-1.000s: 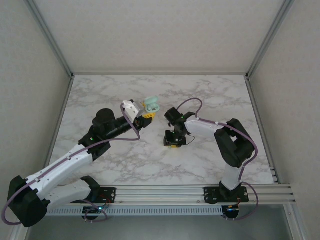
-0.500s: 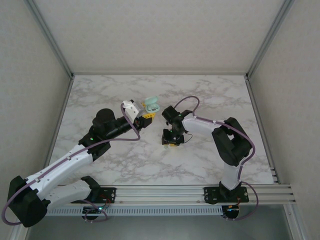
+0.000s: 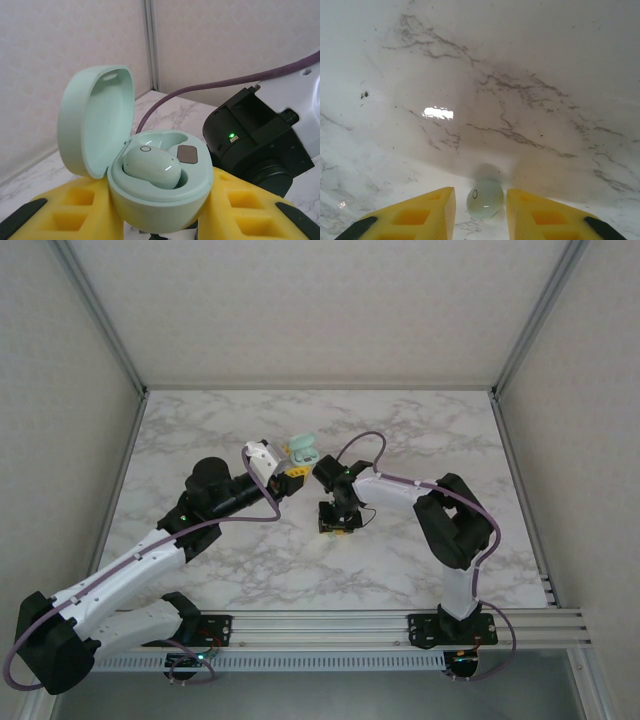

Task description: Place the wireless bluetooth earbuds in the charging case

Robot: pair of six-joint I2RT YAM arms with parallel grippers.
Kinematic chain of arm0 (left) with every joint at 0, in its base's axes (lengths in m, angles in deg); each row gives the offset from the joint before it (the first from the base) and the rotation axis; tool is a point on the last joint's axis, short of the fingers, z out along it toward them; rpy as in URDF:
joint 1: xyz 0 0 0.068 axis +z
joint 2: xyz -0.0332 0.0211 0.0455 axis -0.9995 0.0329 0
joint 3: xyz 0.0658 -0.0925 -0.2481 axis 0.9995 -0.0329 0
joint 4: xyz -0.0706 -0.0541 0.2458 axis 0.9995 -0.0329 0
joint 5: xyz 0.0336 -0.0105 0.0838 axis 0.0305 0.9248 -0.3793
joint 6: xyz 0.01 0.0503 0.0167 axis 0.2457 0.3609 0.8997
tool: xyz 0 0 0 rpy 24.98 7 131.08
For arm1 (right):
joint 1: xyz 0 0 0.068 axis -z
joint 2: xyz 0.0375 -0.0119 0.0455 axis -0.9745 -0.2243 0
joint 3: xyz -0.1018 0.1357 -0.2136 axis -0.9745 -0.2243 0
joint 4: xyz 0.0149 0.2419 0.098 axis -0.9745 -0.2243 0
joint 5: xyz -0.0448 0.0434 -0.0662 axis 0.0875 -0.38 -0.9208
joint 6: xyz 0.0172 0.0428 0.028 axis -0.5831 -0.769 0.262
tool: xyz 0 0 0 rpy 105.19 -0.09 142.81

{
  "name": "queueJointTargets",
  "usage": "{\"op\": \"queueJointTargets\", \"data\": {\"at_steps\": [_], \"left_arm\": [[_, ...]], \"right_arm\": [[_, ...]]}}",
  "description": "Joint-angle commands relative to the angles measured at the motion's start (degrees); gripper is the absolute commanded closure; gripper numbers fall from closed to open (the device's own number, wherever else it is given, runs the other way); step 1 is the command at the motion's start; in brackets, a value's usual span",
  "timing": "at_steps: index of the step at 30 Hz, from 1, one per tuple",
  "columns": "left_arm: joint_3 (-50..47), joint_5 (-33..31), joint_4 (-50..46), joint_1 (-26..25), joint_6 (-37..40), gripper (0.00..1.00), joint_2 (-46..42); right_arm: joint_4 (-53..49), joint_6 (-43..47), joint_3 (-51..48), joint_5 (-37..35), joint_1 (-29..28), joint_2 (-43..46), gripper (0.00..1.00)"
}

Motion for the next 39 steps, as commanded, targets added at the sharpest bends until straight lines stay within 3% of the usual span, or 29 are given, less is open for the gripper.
{"op": "queueJointTargets", "data": {"at_steps": [1,23,31,39], "left_arm": [[-0.2,-0.81,0.32,-0.42,0.37,0.79,-1.41],[-0.32,-0.87,0.12,-0.42,0.51,0.79,-1.39],[-0.4,-1.3,-0.27,-0.42,0.59,0.79,-1.9],[0.23,0.35,-0.35,-0.42,0.54,0.79,-0.86]], "right_arm": [[-2.45,0.35,1.71,-3.0,-0.86,-1.61,0.67],[-4.07,1.24,3.91,-5.71,-1.94,-2.76,0.81],[-3.31,3.31,1.46,-3.92,-0.28,8.27,0.83],[2.63,2.11,-4.23,10.12,10.97,27.93,0.83]]}}
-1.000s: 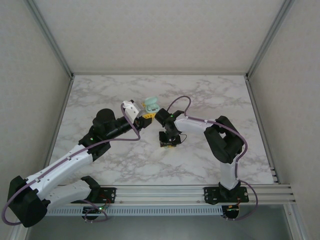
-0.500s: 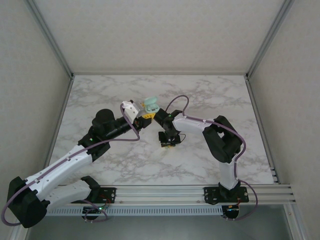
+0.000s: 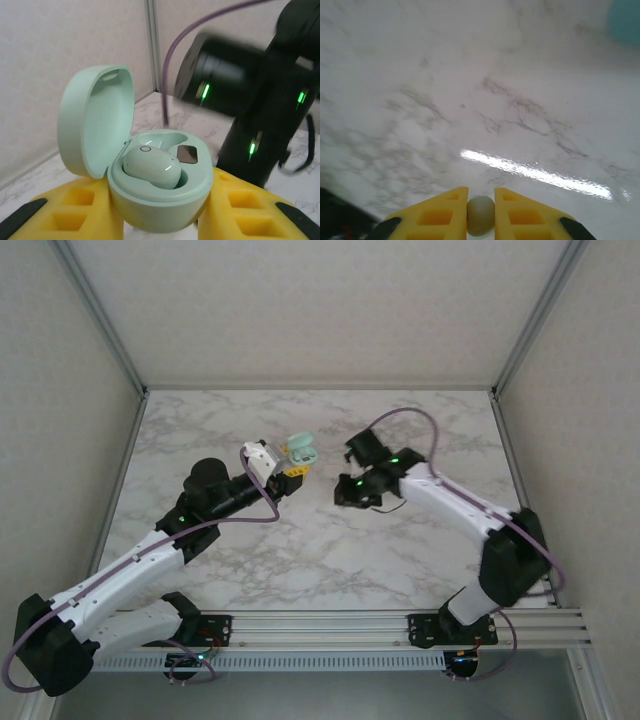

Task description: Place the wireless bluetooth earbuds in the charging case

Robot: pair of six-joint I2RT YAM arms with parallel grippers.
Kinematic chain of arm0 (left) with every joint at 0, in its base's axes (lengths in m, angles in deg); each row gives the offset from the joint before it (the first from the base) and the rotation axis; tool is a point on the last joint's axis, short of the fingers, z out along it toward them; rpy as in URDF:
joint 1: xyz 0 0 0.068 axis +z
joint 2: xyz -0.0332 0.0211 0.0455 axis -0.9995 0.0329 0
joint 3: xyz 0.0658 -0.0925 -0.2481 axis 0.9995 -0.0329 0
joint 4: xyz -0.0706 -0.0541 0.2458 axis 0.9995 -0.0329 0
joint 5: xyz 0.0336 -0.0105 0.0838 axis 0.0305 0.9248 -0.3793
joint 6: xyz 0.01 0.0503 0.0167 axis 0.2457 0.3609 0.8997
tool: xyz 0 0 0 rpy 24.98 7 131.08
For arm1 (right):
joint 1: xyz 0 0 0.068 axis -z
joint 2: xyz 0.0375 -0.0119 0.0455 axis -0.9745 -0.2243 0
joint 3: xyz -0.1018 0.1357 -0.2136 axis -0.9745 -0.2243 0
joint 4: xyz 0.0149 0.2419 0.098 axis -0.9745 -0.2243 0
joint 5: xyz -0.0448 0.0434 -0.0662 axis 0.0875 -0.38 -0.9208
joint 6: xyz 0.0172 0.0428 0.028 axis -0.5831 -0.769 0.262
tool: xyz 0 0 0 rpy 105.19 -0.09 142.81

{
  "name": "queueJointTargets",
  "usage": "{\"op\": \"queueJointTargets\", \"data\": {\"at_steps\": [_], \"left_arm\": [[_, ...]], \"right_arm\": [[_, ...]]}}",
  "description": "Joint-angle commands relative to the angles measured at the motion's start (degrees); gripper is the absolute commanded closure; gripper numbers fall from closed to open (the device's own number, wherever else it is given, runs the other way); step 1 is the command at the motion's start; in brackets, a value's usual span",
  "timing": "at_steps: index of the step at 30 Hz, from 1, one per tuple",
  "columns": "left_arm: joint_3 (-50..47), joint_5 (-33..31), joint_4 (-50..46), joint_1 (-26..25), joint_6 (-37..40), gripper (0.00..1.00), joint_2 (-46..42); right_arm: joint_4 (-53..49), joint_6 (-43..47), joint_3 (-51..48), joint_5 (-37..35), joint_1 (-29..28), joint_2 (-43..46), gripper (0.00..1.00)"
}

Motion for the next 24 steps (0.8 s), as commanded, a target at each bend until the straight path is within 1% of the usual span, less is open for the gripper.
{"op": "queueJointTargets", "data": {"at_steps": [1,4,6,9,14,21,24], "left_arm": [[0.5,1.69,-0.11,-0.42,0.4,0.79,0.22],[1.13,4.85,0.6,-0.4,0.67,0.79,1.68],[2.0,7.4,0.56,-0.48,0.8,0.79,2.86],[2.93,10.12,1.1,-0.59,0.8,0.8,4.56],[4.34,12.53,1.83,-0.85,1.19,0.8,6.46],[5.76,15.78,1.57,-1.06,1.59,0.8,8.16],[6.26,16.19,0.98,-1.12,1.68,0.8,8.45]], "right_arm": [[3.23,-1.1,-1.91,8.62,5.15,7.44,0.83],[5.45,-2.09,-1.25,15.03,9.47,13.59,0.83],[6.03,-1.81,0.41,18.09,10.68,16.13,0.83],[6.57,-1.4,3.43,22.07,11.01,18.31,0.82],[11.03,-2.86,4.75,30.11,11.03,19.31,0.82],[14.52,-4.21,4.39,34.57,10.91,18.65,0.82],[15.29,-4.18,4.22,36.09,10.95,18.09,0.82]]}}
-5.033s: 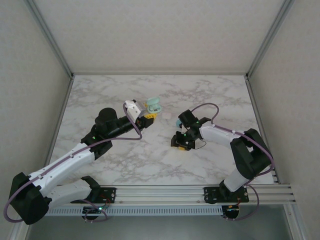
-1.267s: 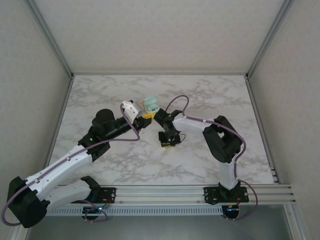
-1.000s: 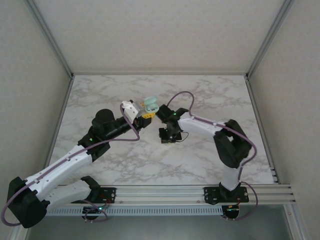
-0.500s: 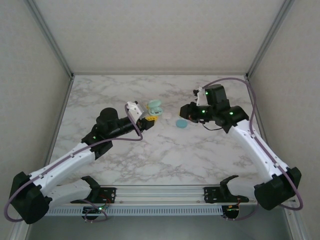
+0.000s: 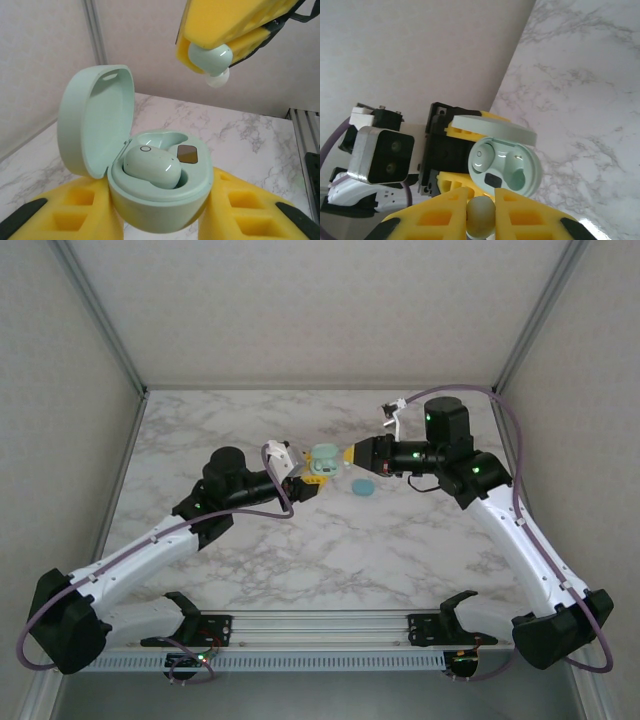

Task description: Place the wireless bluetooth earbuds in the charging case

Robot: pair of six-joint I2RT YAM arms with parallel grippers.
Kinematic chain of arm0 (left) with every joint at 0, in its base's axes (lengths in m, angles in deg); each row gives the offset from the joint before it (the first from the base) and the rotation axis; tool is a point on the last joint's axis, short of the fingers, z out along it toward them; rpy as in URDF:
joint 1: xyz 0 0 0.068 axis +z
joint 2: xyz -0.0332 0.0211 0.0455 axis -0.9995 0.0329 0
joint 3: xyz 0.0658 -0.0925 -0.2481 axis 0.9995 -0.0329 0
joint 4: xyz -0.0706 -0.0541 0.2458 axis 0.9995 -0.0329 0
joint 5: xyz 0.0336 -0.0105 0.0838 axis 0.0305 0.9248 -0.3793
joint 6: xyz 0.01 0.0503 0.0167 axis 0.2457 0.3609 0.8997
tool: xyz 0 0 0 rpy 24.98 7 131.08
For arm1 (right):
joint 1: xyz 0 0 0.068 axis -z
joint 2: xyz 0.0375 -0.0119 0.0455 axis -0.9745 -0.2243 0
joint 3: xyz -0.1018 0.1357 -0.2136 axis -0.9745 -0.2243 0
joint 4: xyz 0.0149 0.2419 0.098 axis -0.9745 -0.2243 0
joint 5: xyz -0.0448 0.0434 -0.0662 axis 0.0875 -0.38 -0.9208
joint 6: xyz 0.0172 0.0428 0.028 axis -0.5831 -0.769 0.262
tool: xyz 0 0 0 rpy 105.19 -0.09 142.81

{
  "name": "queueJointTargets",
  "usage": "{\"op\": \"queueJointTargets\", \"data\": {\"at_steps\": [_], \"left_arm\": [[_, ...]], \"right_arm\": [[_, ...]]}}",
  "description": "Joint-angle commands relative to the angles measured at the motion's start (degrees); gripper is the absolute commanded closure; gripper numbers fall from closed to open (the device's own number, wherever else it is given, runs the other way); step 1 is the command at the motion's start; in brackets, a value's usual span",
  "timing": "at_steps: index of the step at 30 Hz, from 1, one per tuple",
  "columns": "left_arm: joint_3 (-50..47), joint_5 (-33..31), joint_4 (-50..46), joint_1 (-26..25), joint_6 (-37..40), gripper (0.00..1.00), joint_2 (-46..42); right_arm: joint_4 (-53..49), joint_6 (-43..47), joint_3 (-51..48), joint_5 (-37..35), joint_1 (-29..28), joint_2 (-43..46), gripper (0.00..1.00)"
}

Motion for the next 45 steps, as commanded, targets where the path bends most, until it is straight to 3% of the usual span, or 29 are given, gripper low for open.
{"op": "queueJointTargets", "data": {"at_steps": [1,27,37,45], "left_arm": [[2.27,2.71,0.82,-0.67,0.96,0.8,0.29],[2.66,2.4,0.06,-1.3,1.04,0.8,0.18],[2.14,2.05,0.38,-1.3,0.96,0.8,-0.54],[2.31,1.96,0.38,-1.3,0.87,0.8,-0.55]], "right_arm": [[2.33,-0.38,0.64,3.96,-0.01,-0.94,0.82],[5.05,-0.32,-0.58,2.15,-2.29,-5.35,0.82],[0.54,3.22,-0.53,-0.83,-2.3,-5.91,0.81],[-0.82,3.81,-0.17,-2.16,-2.29,-6.49,0.73]]}}
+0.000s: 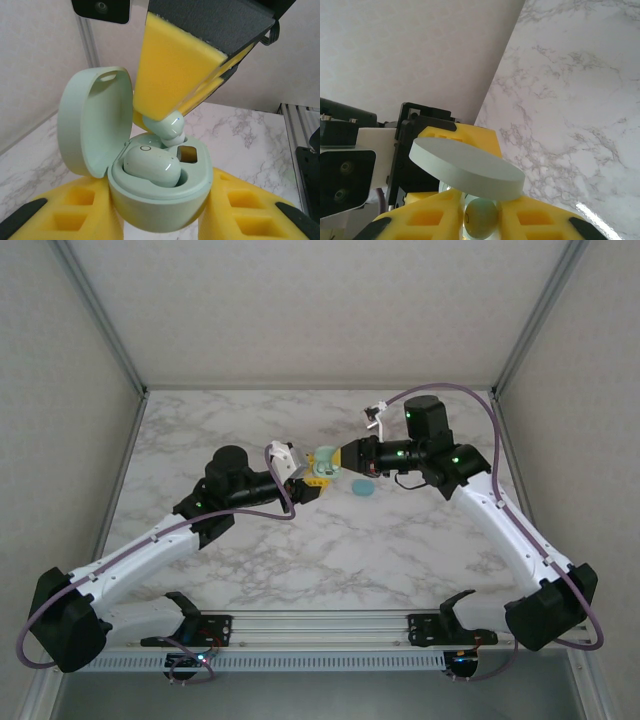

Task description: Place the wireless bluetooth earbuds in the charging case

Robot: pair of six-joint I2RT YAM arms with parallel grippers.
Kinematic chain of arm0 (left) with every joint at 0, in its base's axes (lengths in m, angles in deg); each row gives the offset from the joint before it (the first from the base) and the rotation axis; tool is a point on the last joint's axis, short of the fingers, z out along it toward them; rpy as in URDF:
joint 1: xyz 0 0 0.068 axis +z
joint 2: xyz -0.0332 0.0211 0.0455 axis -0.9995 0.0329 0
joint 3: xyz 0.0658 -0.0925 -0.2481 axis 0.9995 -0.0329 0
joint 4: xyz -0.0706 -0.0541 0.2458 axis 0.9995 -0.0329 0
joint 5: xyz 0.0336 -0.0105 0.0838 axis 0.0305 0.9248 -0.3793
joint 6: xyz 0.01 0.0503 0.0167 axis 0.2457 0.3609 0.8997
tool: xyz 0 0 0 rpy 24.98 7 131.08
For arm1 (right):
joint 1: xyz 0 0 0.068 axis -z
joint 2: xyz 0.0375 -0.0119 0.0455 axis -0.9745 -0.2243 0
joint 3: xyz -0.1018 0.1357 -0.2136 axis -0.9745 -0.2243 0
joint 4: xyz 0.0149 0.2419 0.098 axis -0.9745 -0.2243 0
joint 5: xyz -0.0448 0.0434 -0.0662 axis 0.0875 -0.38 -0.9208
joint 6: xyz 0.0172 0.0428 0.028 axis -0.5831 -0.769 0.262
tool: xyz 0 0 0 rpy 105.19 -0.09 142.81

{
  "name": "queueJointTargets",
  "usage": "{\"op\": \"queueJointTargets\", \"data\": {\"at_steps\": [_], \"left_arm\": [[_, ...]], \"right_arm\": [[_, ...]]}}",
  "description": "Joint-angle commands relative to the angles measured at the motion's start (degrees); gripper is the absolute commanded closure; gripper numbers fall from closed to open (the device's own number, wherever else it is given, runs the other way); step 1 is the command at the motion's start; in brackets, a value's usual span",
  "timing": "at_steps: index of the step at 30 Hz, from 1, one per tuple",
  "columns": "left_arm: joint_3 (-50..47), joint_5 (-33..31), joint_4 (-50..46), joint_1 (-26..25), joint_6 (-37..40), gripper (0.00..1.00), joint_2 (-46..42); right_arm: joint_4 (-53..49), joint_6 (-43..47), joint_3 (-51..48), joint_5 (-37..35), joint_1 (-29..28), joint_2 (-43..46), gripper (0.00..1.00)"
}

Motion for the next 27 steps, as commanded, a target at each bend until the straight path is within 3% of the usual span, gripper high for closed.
{"op": "queueJointTargets", "data": {"at_steps": [1,10,27], "left_arm": [[1.38,1.35,2.57,-0.63,0.28,0.8,-0.7],[1.47,1.08,2.51,-0.78,0.26,0.8,-0.52],[1.48,0.13,1.89,-0.95,0.66,0.81,-0.5]], "right_arm": [[-1.37,1.11,-0.27,-2.82,-0.27,-0.64,0.72],[-1.19,0.5,0.05,-3.31,-0.27,-0.62,0.71],[-0.84,-0.76,1.14,-5.65,-0.3,1.73,0.56]]}}
